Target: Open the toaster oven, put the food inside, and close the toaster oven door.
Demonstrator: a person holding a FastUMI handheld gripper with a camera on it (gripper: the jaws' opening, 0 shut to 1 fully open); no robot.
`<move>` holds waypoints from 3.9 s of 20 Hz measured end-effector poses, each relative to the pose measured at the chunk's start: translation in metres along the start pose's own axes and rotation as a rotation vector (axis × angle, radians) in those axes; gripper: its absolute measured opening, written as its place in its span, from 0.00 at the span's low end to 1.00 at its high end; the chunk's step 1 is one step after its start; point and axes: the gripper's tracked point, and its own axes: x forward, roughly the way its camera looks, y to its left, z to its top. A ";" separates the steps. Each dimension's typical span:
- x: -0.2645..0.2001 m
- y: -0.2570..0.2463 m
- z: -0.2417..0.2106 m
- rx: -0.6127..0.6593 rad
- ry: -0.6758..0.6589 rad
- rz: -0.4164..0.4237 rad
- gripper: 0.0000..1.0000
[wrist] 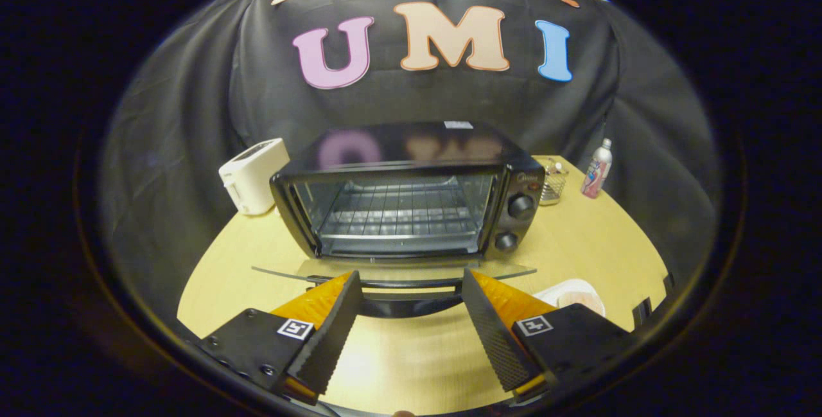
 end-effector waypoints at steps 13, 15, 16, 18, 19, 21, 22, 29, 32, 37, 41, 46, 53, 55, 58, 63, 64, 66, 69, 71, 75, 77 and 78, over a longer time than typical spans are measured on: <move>0.019 0.000 -0.113 -0.079 0.247 0.001 0.98; 0.017 0.001 -0.109 -0.056 0.241 -0.001 0.98; 0.015 0.002 -0.102 -0.049 0.224 -0.005 0.98; 0.014 -0.006 -0.081 -0.057 0.183 -0.035 0.98; 0.012 -0.014 -0.069 -0.065 0.161 -0.057 0.97; 0.009 -0.035 -0.042 -0.066 0.117 -0.109 0.98; 0.007 -0.049 -0.030 -0.060 0.098 -0.142 0.98; -0.001 -0.178 -0.018 0.036 0.123 -0.412 1.00; -0.002 -0.220 -0.034 0.084 0.173 -0.492 1.00; 0.011 -0.263 -0.071 0.118 0.280 -0.535 1.00; 0.025 -0.268 -0.096 0.176 0.347 -0.495 0.99; 0.039 -0.270 -0.123 0.245 0.399 -0.453 1.00; 0.043 -0.272 -0.130 0.324 0.411 -0.437 0.85; 0.044 -0.273 -0.127 0.315 0.418 -0.443 0.80; 0.044 -0.267 -0.119 0.336 0.409 -0.442 0.72; 0.043 -0.242 -0.081 0.443 0.296 -0.414 0.67; 0.043 -0.235 -0.072 0.470 0.269 -0.398 0.67; 0.042 -0.218 -0.052 0.534 0.207 -0.361 0.67; 0.040 -0.190 -0.025 0.647 0.118 -0.292 0.67; 0.038 -0.171 -0.008 0.714 0.066 -0.241 0.67; 0.034 -0.130 0.013 0.795 0.005 -0.131 0.67; 0.031 -0.107 0.019 0.817 -0.004 -0.078 0.66; 0.031 -0.096 0.021 0.824 -0.006 -0.056 0.66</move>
